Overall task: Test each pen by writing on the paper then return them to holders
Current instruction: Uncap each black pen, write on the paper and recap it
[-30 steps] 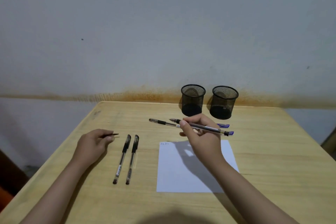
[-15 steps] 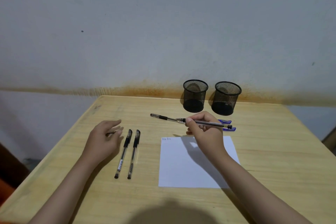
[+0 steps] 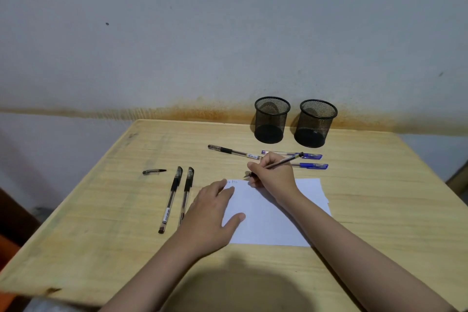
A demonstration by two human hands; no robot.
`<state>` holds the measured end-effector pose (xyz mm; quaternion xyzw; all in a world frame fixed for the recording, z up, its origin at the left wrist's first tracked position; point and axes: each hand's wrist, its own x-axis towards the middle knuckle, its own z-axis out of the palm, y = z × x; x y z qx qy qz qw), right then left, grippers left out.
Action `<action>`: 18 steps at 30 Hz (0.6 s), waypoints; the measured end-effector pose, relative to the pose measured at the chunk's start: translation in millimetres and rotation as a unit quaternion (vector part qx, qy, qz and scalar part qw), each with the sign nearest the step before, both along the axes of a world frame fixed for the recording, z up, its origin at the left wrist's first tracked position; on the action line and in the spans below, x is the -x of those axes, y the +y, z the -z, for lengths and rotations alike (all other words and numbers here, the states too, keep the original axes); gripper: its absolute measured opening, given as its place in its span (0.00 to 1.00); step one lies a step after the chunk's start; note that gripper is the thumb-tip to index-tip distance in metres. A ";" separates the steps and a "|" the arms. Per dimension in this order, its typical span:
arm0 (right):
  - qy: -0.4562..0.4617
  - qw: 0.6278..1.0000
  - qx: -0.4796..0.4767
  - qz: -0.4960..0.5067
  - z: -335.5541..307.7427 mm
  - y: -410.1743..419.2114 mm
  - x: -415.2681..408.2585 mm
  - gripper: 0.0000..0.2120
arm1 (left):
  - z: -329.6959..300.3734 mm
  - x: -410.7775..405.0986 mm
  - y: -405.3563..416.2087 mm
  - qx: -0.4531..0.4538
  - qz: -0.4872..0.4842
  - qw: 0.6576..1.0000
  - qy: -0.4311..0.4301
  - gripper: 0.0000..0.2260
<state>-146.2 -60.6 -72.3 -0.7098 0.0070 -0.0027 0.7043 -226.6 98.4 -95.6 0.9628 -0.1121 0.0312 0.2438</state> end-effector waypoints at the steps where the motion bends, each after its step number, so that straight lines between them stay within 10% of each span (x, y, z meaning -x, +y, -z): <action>1: 0.009 1.000 0.003 0.000 0.8 -0.1 -0.5 0.08 | 0.8 -0.1 0.4 -0.007 0.002 1.000 0.002 0.28; 18: -0.073 0.989 0.130 0.008 11.0 9.5 -5.7 0.10 | 10.0 1.5 -1.9 -0.134 0.020 0.990 0.040 0.36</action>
